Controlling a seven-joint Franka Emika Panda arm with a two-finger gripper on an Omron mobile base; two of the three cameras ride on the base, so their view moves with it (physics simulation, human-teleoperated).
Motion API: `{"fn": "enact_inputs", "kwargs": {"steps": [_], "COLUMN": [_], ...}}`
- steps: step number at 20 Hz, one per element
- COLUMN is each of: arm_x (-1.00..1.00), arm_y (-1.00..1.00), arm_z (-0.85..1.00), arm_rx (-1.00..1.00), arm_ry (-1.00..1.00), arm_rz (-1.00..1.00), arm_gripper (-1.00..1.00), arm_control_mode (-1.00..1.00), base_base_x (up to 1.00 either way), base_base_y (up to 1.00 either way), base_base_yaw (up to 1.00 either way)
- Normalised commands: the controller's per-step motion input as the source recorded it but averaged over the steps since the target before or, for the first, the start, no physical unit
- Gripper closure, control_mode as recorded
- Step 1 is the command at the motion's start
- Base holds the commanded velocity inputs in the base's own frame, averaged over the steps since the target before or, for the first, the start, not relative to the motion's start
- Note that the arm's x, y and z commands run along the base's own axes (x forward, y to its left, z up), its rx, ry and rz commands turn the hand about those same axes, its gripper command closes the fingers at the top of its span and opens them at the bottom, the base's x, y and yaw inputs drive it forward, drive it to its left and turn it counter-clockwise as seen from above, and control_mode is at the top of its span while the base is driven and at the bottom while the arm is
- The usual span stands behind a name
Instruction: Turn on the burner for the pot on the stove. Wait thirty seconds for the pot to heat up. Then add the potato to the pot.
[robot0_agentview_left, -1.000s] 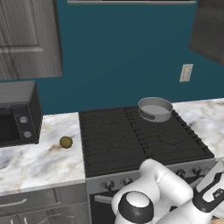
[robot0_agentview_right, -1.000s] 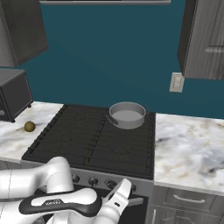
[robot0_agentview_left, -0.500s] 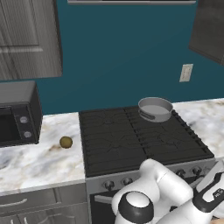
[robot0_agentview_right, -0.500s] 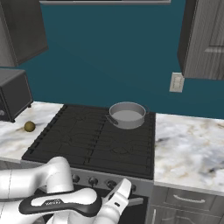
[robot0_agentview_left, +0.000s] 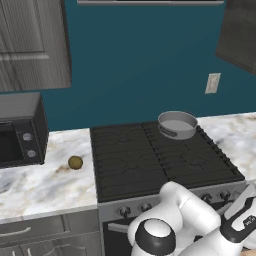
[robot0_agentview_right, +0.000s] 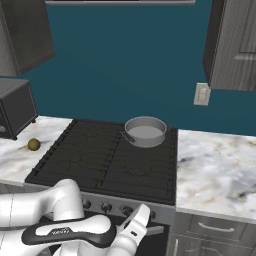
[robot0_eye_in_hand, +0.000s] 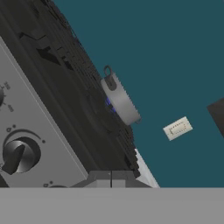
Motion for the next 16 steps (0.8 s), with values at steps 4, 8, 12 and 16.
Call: {"fn": "enact_inputs", "kwargs": {"steps": [4,8,12,16], "arm_x": [0.00,0.00,0.00,0.00], "arm_y": [0.00,0.00,0.00,0.00], "arm_z": [0.00,0.00,0.00,0.00], "arm_rx": [0.00,0.00,0.00,0.00], "arm_ry": [0.00,0.00,0.00,0.00], "arm_rz": [0.00,0.00,0.00,0.00], "arm_gripper": [1.00,1.00,1.00,1.00], "arm_control_mode": [-1.00,-1.00,-1.00,-1.00], "base_base_x": [0.00,0.00,0.00,0.00], "base_base_y": [0.00,0.00,0.00,0.00], "base_base_yaw": [0.00,0.00,0.00,0.00]}}
